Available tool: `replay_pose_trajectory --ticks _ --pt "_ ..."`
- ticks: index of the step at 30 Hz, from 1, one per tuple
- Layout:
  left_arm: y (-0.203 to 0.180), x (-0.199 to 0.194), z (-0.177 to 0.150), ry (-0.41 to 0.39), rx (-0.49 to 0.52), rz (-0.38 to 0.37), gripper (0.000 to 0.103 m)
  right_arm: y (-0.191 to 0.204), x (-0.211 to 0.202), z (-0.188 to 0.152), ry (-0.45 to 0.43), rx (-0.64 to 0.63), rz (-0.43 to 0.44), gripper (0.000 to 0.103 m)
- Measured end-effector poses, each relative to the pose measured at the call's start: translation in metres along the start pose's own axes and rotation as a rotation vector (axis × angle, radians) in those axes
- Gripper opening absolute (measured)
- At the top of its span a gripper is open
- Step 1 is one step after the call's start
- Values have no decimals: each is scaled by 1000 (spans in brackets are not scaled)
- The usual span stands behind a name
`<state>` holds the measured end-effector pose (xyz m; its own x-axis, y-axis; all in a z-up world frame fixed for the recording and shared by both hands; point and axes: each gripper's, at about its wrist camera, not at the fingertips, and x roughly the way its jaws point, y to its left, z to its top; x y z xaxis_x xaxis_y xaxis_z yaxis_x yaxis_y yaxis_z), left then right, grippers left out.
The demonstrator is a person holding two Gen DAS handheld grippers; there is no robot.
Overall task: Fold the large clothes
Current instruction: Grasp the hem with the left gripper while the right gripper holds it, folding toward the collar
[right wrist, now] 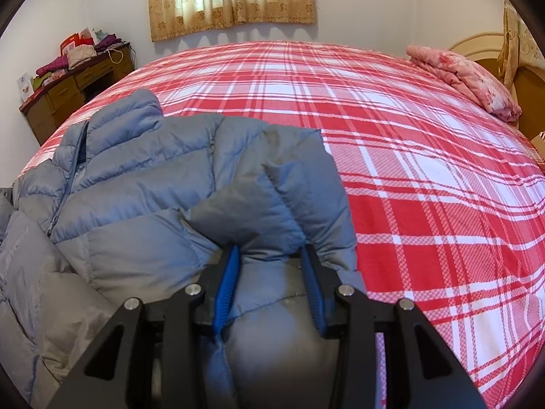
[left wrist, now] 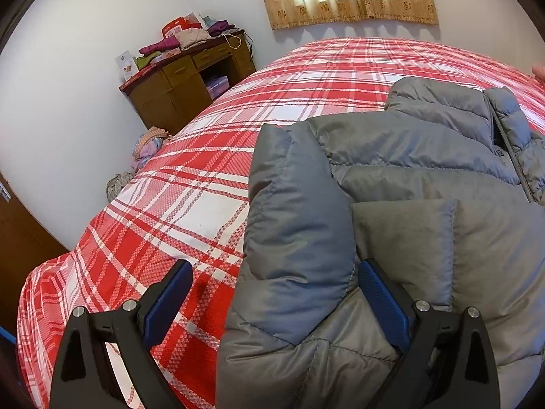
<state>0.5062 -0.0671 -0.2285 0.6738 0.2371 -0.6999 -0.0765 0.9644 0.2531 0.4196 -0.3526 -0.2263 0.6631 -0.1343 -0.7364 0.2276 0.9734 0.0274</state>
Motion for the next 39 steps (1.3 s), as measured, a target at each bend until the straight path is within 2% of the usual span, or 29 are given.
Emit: replay_pose_trajectory --ticks 4,7,8,11,13,17,19,21,23,28,32,36,37,38,39 --pt "2 0 1 5 1 -3 98 1 0 1 3 -8 -10 42" --pt "14 -8 8 17 -21 -50 98 2 -3 5 22 -25 -6 43" --pt "20 -14 12 6 -40 -58 98 2 -4 6 28 -31 -5 46" --pt "38 -34 39 -47 -73 -89 98 3 -13 24 50 -54 26 67" --pt "42 -43 64 -93 -80 -93 98 8 -23 45 24 -62 31 74" --pt "22 -26 117 -94 -38 -105 98 31 -20 94 2 -72 66 86" --pt "12 -10 140 -79 -55 -117 98 45 -4 115 19 -74 85 87" --pt "5 11 163 -38 -119 -178 98 60 17 136 50 -63 115 87" --pt "-3 26 179 -9 -169 -204 98 68 34 153 68 -30 135 88" --pt "-45 62 208 82 -153 -259 98 91 69 185 101 31 169 97" --pt "-68 89 214 119 -123 -269 98 109 95 200 136 -14 143 97" --pt "-84 104 198 168 -47 -290 98 113 119 192 219 -63 128 96" --pt "-84 104 194 168 -40 -301 98 112 121 190 234 -73 134 92" --pt "-81 101 188 164 -30 -319 92 109 121 187 245 -78 159 83" --pt "-79 99 184 166 -21 -342 76 106 120 185 253 -75 184 79"
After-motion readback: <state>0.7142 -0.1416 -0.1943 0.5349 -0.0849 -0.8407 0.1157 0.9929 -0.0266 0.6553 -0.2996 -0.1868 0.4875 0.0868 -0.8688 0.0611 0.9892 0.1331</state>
